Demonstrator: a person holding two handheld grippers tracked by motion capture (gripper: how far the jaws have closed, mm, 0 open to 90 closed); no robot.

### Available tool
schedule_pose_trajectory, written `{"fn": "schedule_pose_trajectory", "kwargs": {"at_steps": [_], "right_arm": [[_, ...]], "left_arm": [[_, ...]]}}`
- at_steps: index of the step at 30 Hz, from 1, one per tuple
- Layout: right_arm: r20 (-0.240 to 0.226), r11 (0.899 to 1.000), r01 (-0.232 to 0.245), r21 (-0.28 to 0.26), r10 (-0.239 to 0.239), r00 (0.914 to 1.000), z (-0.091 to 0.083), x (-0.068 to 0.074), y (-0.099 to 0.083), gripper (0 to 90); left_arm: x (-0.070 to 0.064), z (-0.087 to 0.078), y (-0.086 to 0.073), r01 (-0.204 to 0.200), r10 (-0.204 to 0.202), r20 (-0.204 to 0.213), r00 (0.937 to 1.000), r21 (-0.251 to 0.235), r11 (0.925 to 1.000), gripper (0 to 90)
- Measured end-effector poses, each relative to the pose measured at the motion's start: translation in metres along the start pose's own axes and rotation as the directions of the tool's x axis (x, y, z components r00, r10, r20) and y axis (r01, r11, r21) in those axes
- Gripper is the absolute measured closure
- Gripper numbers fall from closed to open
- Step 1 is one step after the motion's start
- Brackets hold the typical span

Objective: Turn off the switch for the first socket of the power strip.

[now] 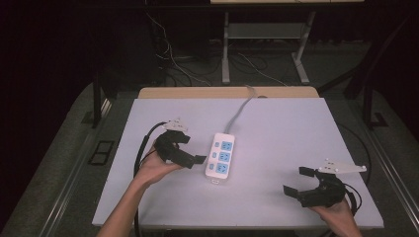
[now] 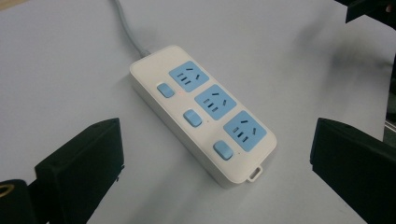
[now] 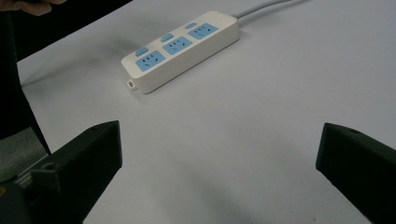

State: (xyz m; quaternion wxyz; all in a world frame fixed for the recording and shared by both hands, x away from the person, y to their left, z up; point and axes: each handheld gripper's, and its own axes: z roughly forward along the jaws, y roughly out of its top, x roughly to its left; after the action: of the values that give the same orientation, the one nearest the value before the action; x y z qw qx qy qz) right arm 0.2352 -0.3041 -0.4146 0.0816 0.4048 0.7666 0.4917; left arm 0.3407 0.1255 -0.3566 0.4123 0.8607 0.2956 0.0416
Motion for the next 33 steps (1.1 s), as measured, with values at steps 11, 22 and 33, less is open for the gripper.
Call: {"fn": "schedule_pose_trajectory", "kwargs": {"at_steps": [11, 22, 33], "right_arm": [[0.005, 1.0, 0.005, 0.005, -0.005, 1.0, 0.0, 0.0, 0.0, 0.2], [0.005, 1.0, 0.009, 0.01, -0.009, 0.9999, 0.001, 0.0, 0.0, 0.2], [0.006, 1.0, 0.014, 0.018, -0.015, 0.9999, 0.001, 0.0, 0.0, 0.2]], "left_arm": [[0.007, 0.008, 0.013, -0.014, 0.014, -0.001, 0.9999, 0.037, 0.9992, 2.3], [0.016, 0.014, 0.031, -0.029, 0.029, -0.006, 0.9996, 0.059, 0.9978, 9.9], [0.024, 0.023, 0.041, -0.038, 0.04, -0.011, 0.9991, 0.099, 0.9944, 14.9]]}}
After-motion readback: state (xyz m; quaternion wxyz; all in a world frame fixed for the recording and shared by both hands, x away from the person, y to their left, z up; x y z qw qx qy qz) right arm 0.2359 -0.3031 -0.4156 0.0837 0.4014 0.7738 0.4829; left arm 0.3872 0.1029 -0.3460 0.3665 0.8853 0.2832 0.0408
